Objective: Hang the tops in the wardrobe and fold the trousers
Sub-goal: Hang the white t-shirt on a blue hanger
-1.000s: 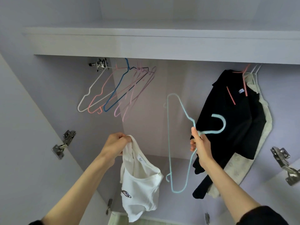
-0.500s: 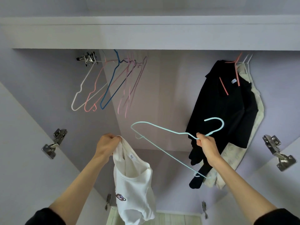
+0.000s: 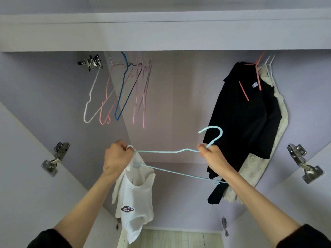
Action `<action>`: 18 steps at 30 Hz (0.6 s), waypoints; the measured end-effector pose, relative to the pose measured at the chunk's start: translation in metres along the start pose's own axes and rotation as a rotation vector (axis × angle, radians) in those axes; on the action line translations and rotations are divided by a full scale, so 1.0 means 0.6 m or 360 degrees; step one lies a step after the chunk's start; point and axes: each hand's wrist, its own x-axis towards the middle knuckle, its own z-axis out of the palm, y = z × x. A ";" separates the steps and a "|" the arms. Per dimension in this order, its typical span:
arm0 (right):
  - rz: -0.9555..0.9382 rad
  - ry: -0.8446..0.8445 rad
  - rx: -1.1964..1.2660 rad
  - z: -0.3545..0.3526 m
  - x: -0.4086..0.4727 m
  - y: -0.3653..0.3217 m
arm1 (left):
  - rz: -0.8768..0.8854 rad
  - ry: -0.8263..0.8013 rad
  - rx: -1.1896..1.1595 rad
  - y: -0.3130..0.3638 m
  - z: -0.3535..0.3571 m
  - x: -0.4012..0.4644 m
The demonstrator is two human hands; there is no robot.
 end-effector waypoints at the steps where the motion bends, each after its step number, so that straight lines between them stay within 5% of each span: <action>1: -0.0028 -0.0004 -0.0074 0.010 0.000 -0.008 | 0.0048 -0.0001 0.0054 0.006 0.002 -0.004; 9: -0.0361 -0.0090 -0.0633 0.082 -0.016 -0.111 | 0.0399 -0.0086 0.0122 0.075 0.009 -0.034; 13: -0.0274 -0.0077 -0.0196 0.096 -0.014 -0.110 | 0.0720 -0.0133 0.0220 0.086 0.001 -0.042; 18: -0.0329 -0.0009 0.0210 0.087 -0.011 -0.103 | 0.1524 0.0090 0.0661 0.065 -0.003 -0.022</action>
